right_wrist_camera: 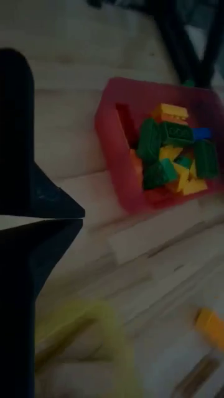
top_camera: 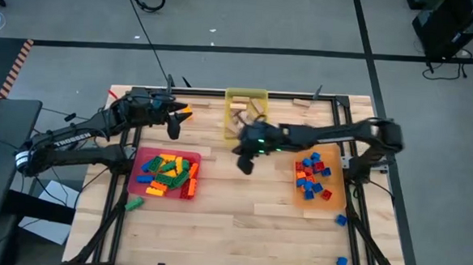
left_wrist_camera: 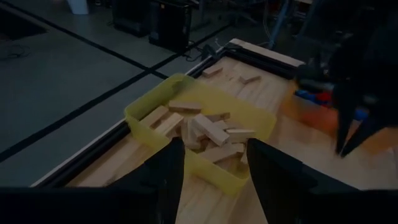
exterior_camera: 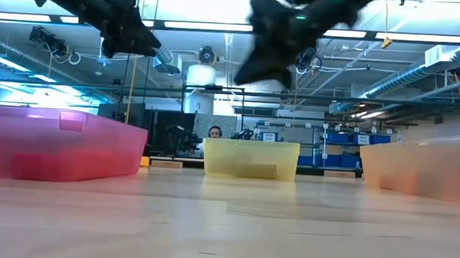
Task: Sort blocks by size
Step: Put the 3 stud yellow game piece into the pink bin
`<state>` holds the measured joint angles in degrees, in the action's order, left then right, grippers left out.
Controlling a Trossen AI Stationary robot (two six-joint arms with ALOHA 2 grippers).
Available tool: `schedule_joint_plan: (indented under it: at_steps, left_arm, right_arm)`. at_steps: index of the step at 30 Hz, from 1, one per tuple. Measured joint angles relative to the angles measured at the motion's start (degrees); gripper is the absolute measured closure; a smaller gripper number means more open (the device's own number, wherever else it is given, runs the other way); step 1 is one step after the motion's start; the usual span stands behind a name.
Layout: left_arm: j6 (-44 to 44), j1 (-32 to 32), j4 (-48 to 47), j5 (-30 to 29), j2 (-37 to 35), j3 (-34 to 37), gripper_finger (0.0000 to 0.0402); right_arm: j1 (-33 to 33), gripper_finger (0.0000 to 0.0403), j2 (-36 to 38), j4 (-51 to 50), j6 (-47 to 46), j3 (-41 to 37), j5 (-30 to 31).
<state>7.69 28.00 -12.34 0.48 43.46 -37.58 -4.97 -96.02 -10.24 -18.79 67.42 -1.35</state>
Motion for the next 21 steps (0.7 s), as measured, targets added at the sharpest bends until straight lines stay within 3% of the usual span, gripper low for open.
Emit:
schedule_joint_plan:
  at_steps: [4, 9, 13, 17, 21]
  left_arm:
    - [2.7, -1.2, -1.3, -4.8, 0.1, 0.0, 0.0218]
    - [13.9, -0.8, -9.2, -10.8, 4.2, -2.1, 0.0218]
    - [22.4, 0.5, -16.9, -11.3, 12.9, -7.5, 0.0218]
    - [30.9, 2.6, -20.5, -11.8, 23.3, -13.2, 0.0218]
    - [33.4, 4.3, -21.7, -11.8, 32.0, -17.3, 0.0218]
  right_arm:
    - [1.1, 0.0362, 10.0, 1.0, -5.7, -10.7, 6.3]
    - [1.8, 0.0386, 23.0, 1.2, -8.1, -19.2, 11.9]
    - [0.8, 0.0394, 32.1, 1.1, -7.5, -23.3, 14.9]
    - [-0.7, 0.0376, 38.9, -0.2, -6.7, -25.1, 15.4]
    - [-1.9, 0.0371, 43.7, -3.6, -4.2, -25.1, 15.5]
